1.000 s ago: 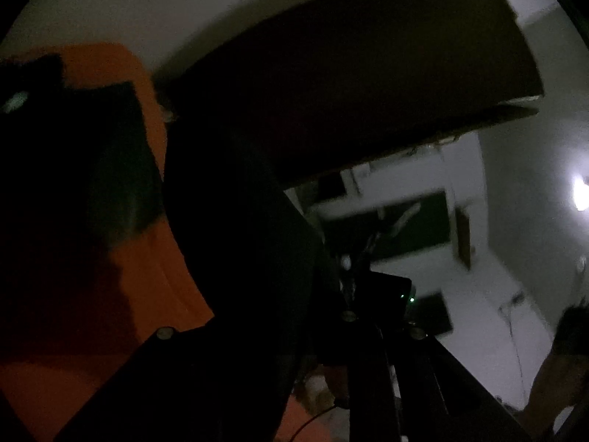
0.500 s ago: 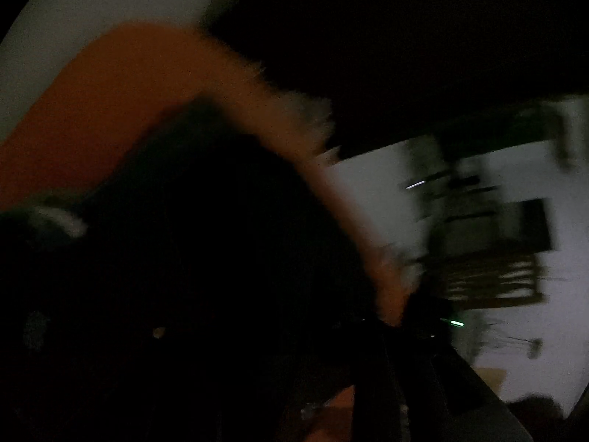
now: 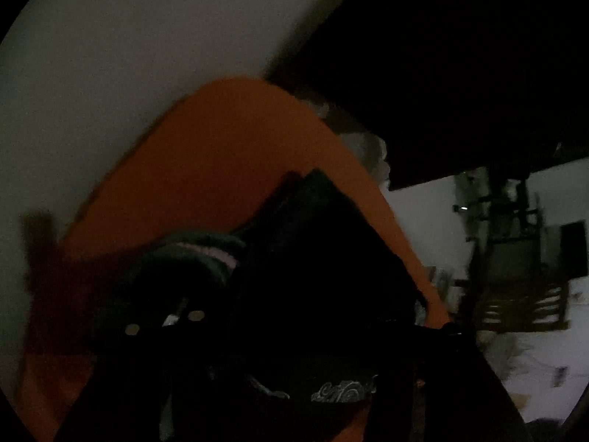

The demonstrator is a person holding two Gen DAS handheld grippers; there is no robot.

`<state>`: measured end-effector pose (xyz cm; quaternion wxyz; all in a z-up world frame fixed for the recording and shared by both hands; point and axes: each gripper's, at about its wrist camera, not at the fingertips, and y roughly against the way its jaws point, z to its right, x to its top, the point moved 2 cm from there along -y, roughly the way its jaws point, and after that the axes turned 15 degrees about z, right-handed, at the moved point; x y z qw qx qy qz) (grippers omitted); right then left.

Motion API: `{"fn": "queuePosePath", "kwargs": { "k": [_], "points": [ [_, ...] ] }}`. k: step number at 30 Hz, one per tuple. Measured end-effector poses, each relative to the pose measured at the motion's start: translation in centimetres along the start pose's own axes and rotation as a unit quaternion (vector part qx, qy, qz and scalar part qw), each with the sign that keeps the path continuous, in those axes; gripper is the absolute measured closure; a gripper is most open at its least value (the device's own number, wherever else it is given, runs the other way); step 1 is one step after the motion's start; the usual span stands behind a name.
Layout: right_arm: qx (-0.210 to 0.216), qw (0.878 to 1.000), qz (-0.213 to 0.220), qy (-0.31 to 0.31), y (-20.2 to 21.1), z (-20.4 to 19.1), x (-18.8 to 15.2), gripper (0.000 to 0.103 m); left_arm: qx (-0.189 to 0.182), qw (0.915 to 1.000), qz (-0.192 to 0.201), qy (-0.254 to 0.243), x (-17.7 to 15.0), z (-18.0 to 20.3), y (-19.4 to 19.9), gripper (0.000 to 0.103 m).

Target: Fold clothes

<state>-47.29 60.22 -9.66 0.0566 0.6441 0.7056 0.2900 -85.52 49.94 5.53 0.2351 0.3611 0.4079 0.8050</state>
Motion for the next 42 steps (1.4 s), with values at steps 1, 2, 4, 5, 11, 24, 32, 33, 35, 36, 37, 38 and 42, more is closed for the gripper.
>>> {"fn": "queuePosePath", "kwargs": {
  "k": [1, 2, 4, 5, 11, 24, 32, 33, 35, 36, 37, 38, 42],
  "points": [
    [-0.015, 1.000, -0.013, 0.006, 1.2, 0.7, 0.2, 0.047, 0.004, 0.9998, 0.013, 0.012, -1.5, 0.2, 0.5, 0.045],
    [-0.025, 0.999, -0.020, 0.014, 2.5, 1.1, 0.6, 0.047, 0.005, 0.9993, 0.024, 0.027, -3.0, 0.2, 0.8, 0.045],
    [-0.029, 0.999, -0.020, 0.034, 4.7, 1.0, 2.3, 0.050, -0.015, 0.9965, 0.046, 0.069, -7.0, 0.7, 0.6, 0.045],
    [-0.019, 0.999, -0.016, 0.046, 5.4, 0.5, 3.5, 0.050, -0.021, 0.9939, 0.055, 0.093, -9.2, 1.1, 0.3, 0.045],
    [0.078, 0.992, -0.054, 0.086, 0.0, -5.3, 11.3, 0.050, -0.014, 0.9701, 0.109, 0.217, -19.3, 2.3, -2.2, 0.047],
    [0.072, 0.943, -0.127, 0.298, -9.3, -10.0, 15.4, 0.042, 0.040, 0.9440, 0.161, 0.285, -20.2, -3.2, 0.6, 0.048],
    [0.046, 0.901, -0.230, 0.364, -20.9, -13.2, 14.1, 0.093, 0.035, 0.9207, 0.210, 0.327, -20.1, -4.9, -1.9, 0.085],
    [0.033, 0.904, -0.208, 0.373, -20.3, -13.7, 14.3, 0.100, 0.028, 0.9175, 0.228, 0.324, -20.3, -4.6, -1.2, 0.088],
    [0.031, 0.906, -0.176, 0.385, -18.6, -14.8, 14.5, 0.101, 0.028, 0.9216, 0.255, 0.291, -20.6, -3.6, -0.5, 0.088],
    [0.023, 0.899, -0.176, 0.401, -18.1, -15.0, 14.1, 0.101, 0.049, 0.9306, 0.240, 0.272, -20.7, -3.5, -1.2, 0.087],
    [0.015, 0.891, -0.176, 0.417, -17.5, -15.2, 13.6, 0.101, 0.063, 0.9355, 0.223, 0.267, -21.0, -3.6, -1.9, 0.086],
    [-0.001, 0.883, -0.186, 0.430, -17.7, -15.0, 13.2, 0.101, 0.056, 0.9320, 0.207, 0.292, -21.6, -4.2, -2.6, 0.084],
    [-0.047, 0.875, -0.197, 0.440, -17.8, -15.3, 13.2, 0.095, 0.042, 0.9271, 0.199, 0.315, -23.2, -3.8, -0.5, 0.079]
  ]
}}
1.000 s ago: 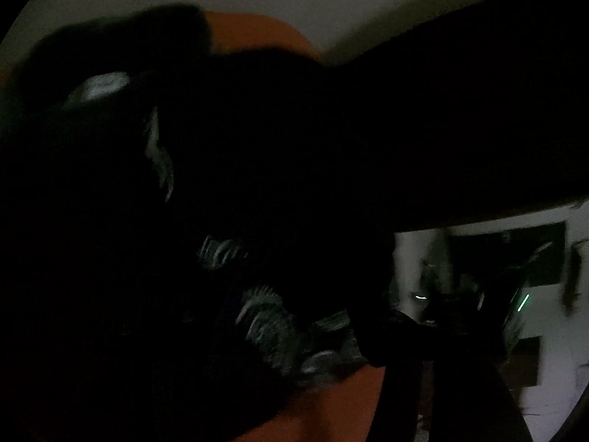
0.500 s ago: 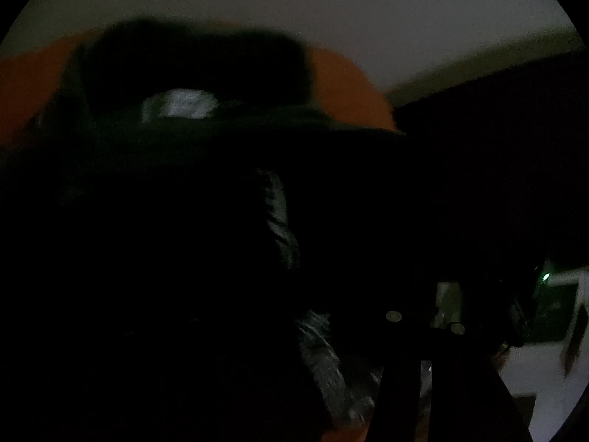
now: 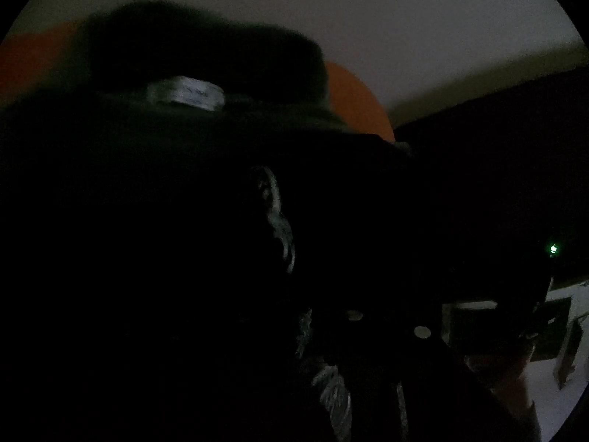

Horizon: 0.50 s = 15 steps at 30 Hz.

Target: Fold clothes

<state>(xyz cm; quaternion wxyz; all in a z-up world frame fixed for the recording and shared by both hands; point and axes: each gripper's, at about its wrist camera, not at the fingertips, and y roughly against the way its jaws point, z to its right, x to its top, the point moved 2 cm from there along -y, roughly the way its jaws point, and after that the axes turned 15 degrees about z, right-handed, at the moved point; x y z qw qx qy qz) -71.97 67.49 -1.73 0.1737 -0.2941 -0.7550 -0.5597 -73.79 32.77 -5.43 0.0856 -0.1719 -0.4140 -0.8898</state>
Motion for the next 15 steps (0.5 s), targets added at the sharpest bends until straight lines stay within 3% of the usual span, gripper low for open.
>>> {"fn": "queuePosePath", "kwargs": {
  "k": [1, 4, 6, 8, 10, 12, 15],
  "points": [
    [-0.013, 1.000, 0.022, -0.003, 1.4, -0.2, 0.2, 0.082, 0.003, 1.0000, -0.002, -0.007, 0.1, -0.1, 0.8, 0.075],
    [0.011, 0.998, 0.067, -0.017, 5.5, -1.2, -1.1, 0.063, -0.004, 0.9997, -0.022, -0.004, 0.6, -0.4, 2.2, 0.059],
    [0.066, 0.995, 0.054, -0.044, 6.0, -2.9, -3.4, 0.063, -0.002, 0.9993, -0.038, 0.005, 0.4, 0.6, 1.4, 0.056],
    [0.097, 0.994, 0.032, -0.046, 4.7, -5.4, -5.9, 0.063, 0.026, 0.9983, -0.050, -0.015, 0.6, 1.7, -0.5, 0.054],
    [0.101, 0.995, 0.002, -0.024, 2.9, -7.4, -9.0, 0.063, 0.072, 0.9939, -0.065, -0.052, 0.0, 2.1, -2.1, 0.054],
    [0.065, 0.997, -0.034, 0.000, 1.9, -8.1, -11.2, 0.063, 0.098, 0.9880, -0.093, -0.076, -1.2, 1.2, -2.4, 0.054],
    [0.082, 0.996, -0.046, -0.004, 4.2, -8.2, -11.5, 0.063, 0.059, 0.9906, -0.107, -0.063, -1.7, 0.5, 0.9, 0.055]
  ]
}}
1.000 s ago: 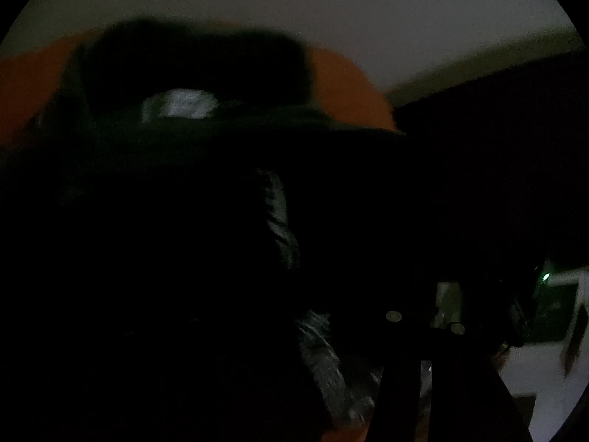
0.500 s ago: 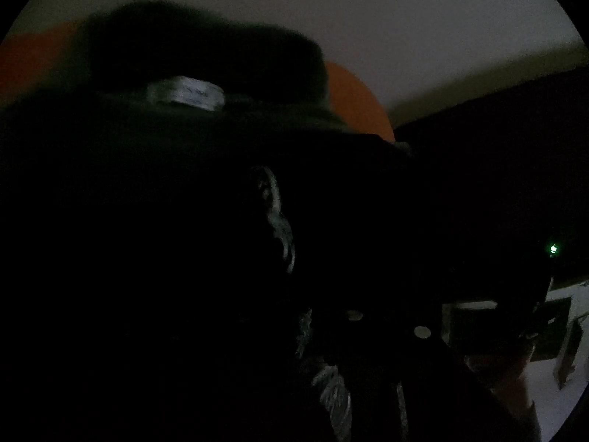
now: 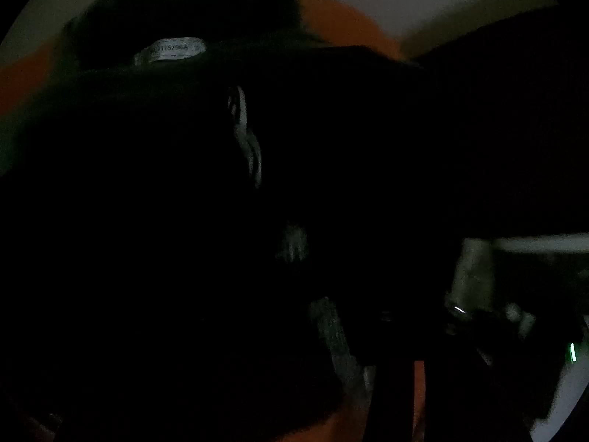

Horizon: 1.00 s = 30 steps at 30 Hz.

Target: Fold clothes

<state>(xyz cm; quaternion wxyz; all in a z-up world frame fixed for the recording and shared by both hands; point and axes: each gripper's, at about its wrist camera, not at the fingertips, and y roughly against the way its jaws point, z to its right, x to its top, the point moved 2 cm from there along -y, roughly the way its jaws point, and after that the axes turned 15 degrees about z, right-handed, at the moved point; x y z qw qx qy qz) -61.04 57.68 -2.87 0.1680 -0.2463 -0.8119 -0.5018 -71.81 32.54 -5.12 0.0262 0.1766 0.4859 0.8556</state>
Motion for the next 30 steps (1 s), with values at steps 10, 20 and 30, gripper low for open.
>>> {"fn": "queuePosePath", "kwargs": {
  "k": [10, 20, 30],
  "points": [
    [0.007, 0.997, 0.010, 0.071, -4.0, -4.2, 4.0, 0.063, -0.057, 0.9955, 0.019, 0.074, -6.6, -0.5, 3.9, 0.054],
    [0.011, 0.987, -0.011, 0.158, -2.4, -6.0, 3.5, 0.065, -0.065, 0.9901, -0.025, 0.122, -12.2, -4.1, 4.9, 0.054],
    [-0.061, 0.865, -0.086, 0.491, -8.7, -10.2, -1.6, 0.062, -0.072, 0.9919, -0.013, 0.103, -13.1, -3.8, 6.1, 0.054]
  ]
}}
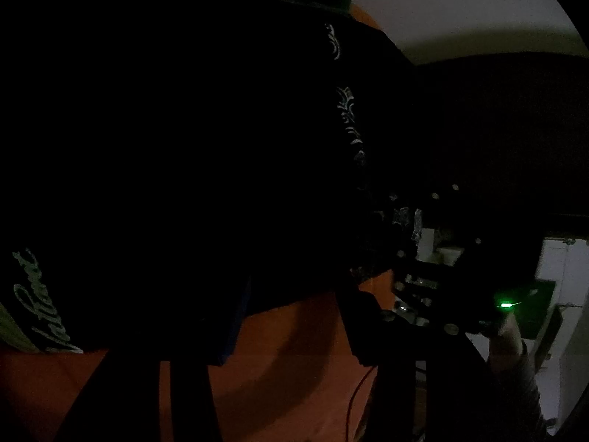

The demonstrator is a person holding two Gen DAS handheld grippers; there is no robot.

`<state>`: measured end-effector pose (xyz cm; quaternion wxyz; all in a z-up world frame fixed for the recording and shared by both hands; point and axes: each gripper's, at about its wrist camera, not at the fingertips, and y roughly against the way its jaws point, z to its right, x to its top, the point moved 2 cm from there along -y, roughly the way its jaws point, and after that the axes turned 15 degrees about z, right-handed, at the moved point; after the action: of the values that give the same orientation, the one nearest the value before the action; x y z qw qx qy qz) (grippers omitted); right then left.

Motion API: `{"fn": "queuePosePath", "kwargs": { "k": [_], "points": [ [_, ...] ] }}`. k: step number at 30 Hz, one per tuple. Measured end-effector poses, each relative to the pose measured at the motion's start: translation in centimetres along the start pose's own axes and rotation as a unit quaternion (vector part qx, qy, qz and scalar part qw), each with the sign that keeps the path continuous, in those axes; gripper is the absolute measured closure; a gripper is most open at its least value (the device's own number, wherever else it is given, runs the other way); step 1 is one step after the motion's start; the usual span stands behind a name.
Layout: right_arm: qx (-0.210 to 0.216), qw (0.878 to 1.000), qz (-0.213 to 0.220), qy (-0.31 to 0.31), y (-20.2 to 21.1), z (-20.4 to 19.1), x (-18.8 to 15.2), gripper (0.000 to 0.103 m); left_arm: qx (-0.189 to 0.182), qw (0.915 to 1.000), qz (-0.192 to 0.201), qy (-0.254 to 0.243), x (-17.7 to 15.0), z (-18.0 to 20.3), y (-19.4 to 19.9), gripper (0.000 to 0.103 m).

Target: Fold clothes

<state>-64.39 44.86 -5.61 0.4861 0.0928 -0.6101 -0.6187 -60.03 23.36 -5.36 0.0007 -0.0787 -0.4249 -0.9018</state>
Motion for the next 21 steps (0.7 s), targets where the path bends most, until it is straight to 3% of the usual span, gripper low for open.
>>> {"fn": "queuePosePath", "kwargs": {
  "k": [3, 9, 10, 11, 12, 14, 16, 19, 21],
  "points": [
    [0.003, 1.000, 0.002, -0.012, -0.7, 0.3, 0.8, 0.068, 0.008, 1.0000, -0.004, 0.001, -0.5, -0.6, 0.0, 0.054],
    [0.023, 0.997, 0.025, -0.068, -0.1, 2.0, 2.8, 0.068, 0.009, 0.9999, -0.007, 0.007, -1.3, -1.1, 0.0, 0.054],
    [0.023, 0.998, 0.013, -0.056, -0.7, 2.0, 2.8, 0.068, 0.015, 0.9990, 0.017, 0.038, -1.2, -1.2, -0.2, 0.054],
    [0.023, 0.999, -0.002, -0.044, -1.7, 1.9, 2.8, 0.068, 0.027, 0.9926, 0.063, 0.100, -1.0, -1.2, -0.5, 0.054],
    [0.027, 0.999, -0.014, -0.039, -2.4, 1.9, 2.7, 0.068, 0.027, 0.9925, 0.062, 0.102, -1.0, -1.2, -0.7, 0.054],
    [0.040, 0.998, -0.020, -0.050, -2.9, 2.2, 2.4, 0.084, 0.028, 0.9925, 0.061, 0.102, -1.0, -0.9, -1.0, 0.054],
    [0.044, 0.995, 0.006, -0.091, -2.0, 3.0, 2.5, 0.099, 0.032, 0.9927, 0.065, 0.096, -0.8, -0.5, -1.2, 0.054],
    [0.058, 0.989, 0.035, -0.132, -0.3, 2.9, 2.1, 0.099, 0.043, 0.9925, 0.070, 0.091, -0.5, 0.0, -1.7, 0.054],
    [0.052, 0.990, 0.031, -0.128, -0.1, 2.5, 1.4, 0.099, 0.048, 0.9923, 0.065, 0.094, -0.3, 0.3, -2.6, 0.054]
  ]
}}
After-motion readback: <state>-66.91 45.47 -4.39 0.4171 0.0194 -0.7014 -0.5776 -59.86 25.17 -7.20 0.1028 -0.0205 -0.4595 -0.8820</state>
